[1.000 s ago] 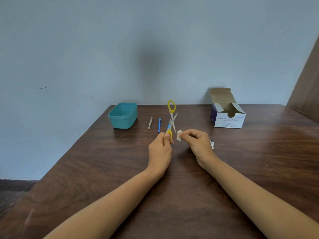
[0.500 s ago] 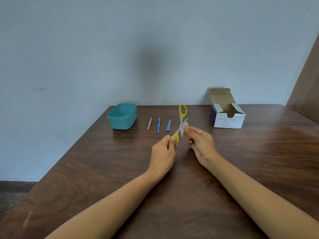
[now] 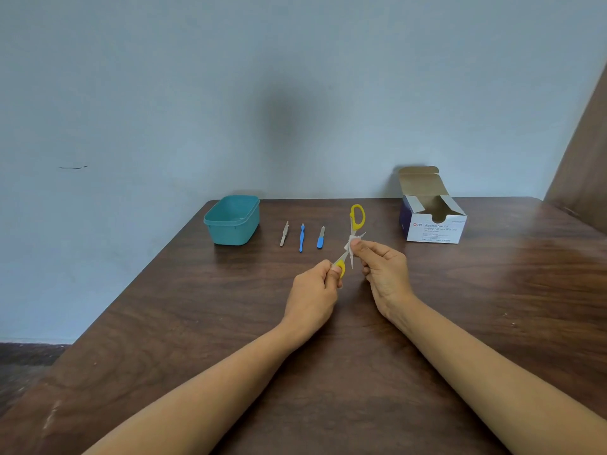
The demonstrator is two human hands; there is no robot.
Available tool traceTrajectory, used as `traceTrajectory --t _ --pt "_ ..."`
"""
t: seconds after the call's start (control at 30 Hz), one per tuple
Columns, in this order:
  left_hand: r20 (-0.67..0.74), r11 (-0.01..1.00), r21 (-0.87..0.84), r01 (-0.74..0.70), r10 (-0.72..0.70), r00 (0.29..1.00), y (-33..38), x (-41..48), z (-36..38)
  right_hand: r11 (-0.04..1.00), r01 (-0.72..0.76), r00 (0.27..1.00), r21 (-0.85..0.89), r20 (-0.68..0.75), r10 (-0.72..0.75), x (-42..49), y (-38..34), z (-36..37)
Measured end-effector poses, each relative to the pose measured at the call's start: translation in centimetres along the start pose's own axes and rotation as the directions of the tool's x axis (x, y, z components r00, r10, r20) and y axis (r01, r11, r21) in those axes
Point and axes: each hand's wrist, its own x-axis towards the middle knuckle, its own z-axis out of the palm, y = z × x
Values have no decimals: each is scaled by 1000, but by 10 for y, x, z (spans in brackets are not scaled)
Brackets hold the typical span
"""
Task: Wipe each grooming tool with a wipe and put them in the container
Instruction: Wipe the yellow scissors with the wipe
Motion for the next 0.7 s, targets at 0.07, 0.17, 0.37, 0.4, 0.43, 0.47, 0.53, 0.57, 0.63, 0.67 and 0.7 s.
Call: traceTrajectory --t 0.07,0.17,0.37,0.4,0.43,0.47,0.53,0.57,0.63,0.67,0.7 --pt "5 1000 20 -8 8 1000 1 -1 0 999 33 999 12 -39 -33 -1 0 1" --pt "0 999 42 -19 19 1000 1 -1 0 1000 26 998 13 -51 -25 -1 1 1" --pt "-5 999 42 -17 17 1000 0 -1 -1 997 -36 999 -64 -17 35 2 -1 0" --pt "5 999 45 -16 16 1000 0 -1 -1 997 -32 999 -65 -32 30 1 -1 1" --pt "14 999 49 -17 16 1000 0 0 0 997 -26 998 -69 -52 23 1 -1 1" --pt "17 998 53 -20 19 1000 0 0 0 997 -21 997 -72 -72 16 0 -1 2" --pt "16 998 56 -22 21 1000 1 0 0 998 -16 993 -62 -120 8 0 1 4" --pt "15 998 56 -23 22 1000 1 0 0 999 -18 989 -46 -149 11 1 1 4" --pt "18 998 59 -24 23 1000 1 0 1 1000 -29 980 -3 -198 28 3 2 4" --pt "20 998 59 -24 23 1000 1 0 2 999 -36 977 13 -209 38 3 1 4" --pt "22 998 60 -24 23 999 1 0 2 999 -42 977 20 -208 45 4 1 4"
